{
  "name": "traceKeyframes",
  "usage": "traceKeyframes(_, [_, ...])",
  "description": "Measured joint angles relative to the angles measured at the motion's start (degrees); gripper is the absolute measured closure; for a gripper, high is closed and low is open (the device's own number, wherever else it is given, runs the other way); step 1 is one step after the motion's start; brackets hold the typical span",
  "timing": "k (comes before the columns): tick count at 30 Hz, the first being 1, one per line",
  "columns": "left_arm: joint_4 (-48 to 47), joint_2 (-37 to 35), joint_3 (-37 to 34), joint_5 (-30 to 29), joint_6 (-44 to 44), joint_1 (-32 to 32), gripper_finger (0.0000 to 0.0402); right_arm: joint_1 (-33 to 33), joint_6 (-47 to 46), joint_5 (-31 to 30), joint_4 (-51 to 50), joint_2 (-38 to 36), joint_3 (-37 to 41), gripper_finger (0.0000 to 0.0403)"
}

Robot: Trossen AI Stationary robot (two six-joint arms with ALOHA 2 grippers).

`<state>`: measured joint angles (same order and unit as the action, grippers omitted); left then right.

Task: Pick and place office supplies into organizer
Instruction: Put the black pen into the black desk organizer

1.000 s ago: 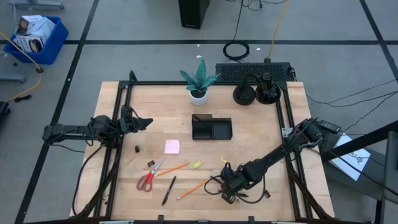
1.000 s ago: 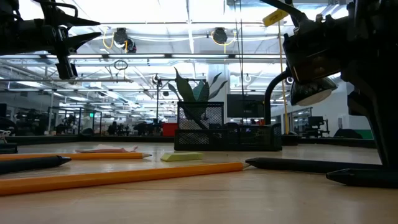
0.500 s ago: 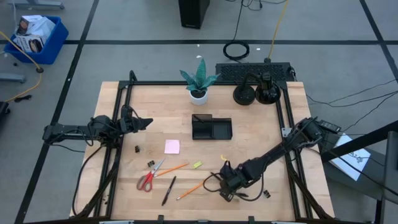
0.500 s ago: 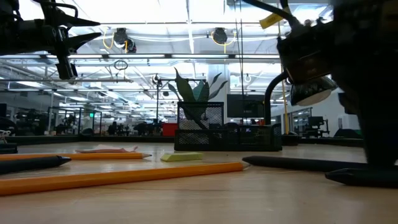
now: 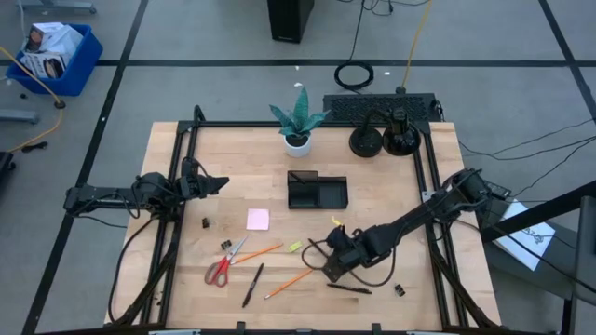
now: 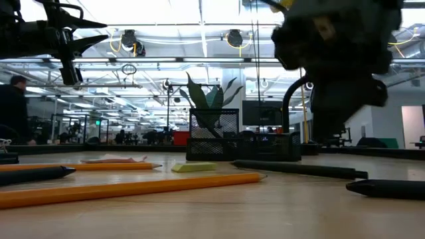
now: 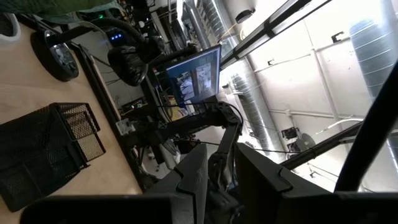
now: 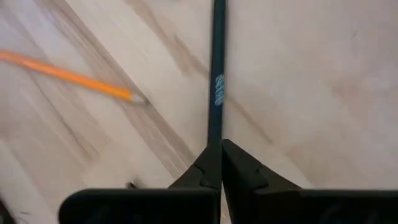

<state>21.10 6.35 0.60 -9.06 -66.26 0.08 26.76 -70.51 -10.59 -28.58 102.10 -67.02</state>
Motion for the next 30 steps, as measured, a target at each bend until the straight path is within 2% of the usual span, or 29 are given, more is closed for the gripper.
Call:
traceKeyframes(7, [0.0,0.0,0.0,0.1,0.0,0.0,0.0316,-2.2,3.4,0.4,1.1,-2.0,-0.1,0.0402])
traceKeyframes(13, [-0.4,0.0,0.0,1.1,0.0,0.0,0.0316,-2.2,3.0,3.0,10.8,-1.3,-0.1,0.0387])
traceKeyframes(20, [-0.9,0.0,0.0,1.2,0.0,0.0,0.0316,-2.4,2.6,-1.8,31.4,-2.4,-0.3,0.0383])
traceKeyframes(23, [-1.5,0.0,0.0,1.1,-0.1,0.0,0.0316,-3.7,6.3,-5.4,34.5,-2.2,-0.1,0.0384])
traceKeyframes(25, [-1.6,0.0,0.0,1.1,-0.2,0.0,0.0316,-5.1,5.7,-7.4,37.9,-2.1,-0.1,0.0387])
traceKeyframes(26, [-1.6,0.0,0.0,0.9,-0.5,0.0,0.0316,-6.0,5.6,-6.1,39.0,-2.2,-0.1,0.0389])
traceKeyframes(28, [-1.5,0.0,0.0,0.4,-1.6,0.0,0.0316,-7.4,6.7,0.5,41.0,-2.3,-0.3,0.0391])
traceKeyframes(30, [-1.2,0.0,0.0,0.1,-1.6,0.0,0.0316,-7.4,6.7,3.7,38.5,-2.2,-0.9,0.0388])
